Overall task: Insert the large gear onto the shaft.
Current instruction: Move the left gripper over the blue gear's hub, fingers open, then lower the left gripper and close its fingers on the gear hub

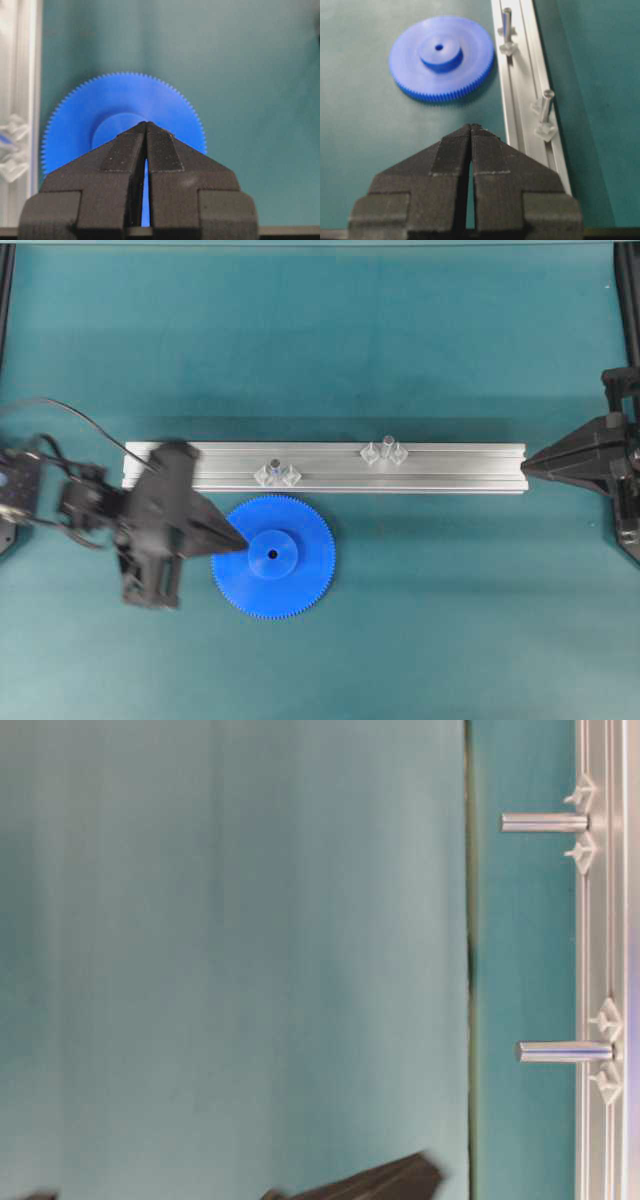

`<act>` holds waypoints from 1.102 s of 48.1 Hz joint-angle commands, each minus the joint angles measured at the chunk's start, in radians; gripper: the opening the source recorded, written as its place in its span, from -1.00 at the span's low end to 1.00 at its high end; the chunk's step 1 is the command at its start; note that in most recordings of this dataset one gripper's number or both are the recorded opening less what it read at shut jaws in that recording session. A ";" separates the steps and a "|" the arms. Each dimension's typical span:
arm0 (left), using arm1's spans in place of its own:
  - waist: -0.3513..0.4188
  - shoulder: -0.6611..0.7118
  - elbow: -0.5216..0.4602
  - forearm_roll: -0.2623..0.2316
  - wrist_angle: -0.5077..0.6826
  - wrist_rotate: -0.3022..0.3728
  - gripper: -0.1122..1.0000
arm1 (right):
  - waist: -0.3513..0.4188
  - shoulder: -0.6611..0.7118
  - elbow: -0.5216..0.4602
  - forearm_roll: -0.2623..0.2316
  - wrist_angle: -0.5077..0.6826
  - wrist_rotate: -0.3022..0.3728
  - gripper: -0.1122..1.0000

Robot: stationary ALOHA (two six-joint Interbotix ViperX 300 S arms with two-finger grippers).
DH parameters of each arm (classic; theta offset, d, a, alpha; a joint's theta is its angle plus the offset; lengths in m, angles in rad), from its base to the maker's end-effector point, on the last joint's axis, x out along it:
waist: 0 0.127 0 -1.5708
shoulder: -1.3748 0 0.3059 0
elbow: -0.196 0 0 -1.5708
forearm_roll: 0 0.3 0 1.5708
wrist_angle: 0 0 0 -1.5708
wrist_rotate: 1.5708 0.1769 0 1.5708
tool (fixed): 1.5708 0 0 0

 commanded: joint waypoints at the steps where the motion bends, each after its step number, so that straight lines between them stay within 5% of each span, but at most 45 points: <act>1: -0.011 0.034 -0.048 0.002 0.006 -0.002 -0.81 | -0.002 0.008 -0.025 0.002 0.000 0.009 -0.69; 12: -0.011 0.120 -0.109 0.002 0.061 -0.012 -0.71 | -0.002 0.005 -0.020 0.002 0.023 0.008 -0.69; 25: -0.011 0.192 -0.184 0.002 0.187 -0.035 0.59 | -0.002 -0.006 -0.020 0.002 0.040 0.009 -0.69; 30: -0.011 0.253 -0.239 0.002 0.298 -0.044 0.89 | -0.002 -0.012 -0.017 0.002 0.040 0.009 -0.69; 53: 0.006 0.364 -0.321 0.002 0.368 -0.037 0.89 | -0.003 -0.043 0.005 0.005 0.038 0.009 -0.69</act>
